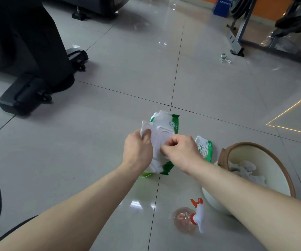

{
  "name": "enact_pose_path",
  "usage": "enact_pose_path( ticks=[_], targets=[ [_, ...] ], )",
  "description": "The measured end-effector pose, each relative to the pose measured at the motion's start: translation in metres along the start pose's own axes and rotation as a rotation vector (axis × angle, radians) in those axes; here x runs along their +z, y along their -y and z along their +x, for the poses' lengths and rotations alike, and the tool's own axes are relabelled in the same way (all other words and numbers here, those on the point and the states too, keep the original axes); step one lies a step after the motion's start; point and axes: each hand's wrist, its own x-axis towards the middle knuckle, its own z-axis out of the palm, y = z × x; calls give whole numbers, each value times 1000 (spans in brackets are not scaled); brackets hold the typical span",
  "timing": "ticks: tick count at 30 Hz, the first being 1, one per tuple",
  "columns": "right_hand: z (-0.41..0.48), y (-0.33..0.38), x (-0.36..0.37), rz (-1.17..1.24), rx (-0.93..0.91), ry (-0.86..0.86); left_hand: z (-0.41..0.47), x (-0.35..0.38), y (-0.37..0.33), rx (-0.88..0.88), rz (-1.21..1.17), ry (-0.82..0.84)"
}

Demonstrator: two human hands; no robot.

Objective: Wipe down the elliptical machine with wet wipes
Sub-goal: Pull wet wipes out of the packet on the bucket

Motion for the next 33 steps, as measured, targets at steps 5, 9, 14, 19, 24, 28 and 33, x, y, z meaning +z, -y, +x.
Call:
enact_pose_path(
  ticks=[5, 9, 14, 19, 24, 28, 33],
  targets=[
    [1, -1, 0, -44, -6, 35, 2, -1, -3, -21, -16, 9],
    [9, 1, -14, 3, 38, -48, 2, -1, -3, 74, 27, 34],
    [9, 1, -14, 3, 60, -24, 2, 1, 1, 136, 58, 48],
    [6, 3, -14, 43, 108, 3, 2, 3, 3, 156, 69, 63],
    [-3, 4, -5, 38, 95, 49, 2, 2, 2, 64, 16, 20],
    [-4, 1, -2, -18, 57, 58, 5, 0, 1, -10, -29, 3],
    [0, 3, -9, -8, 5, -24, 6, -2, -2, -4, -54, 5]
  ],
)
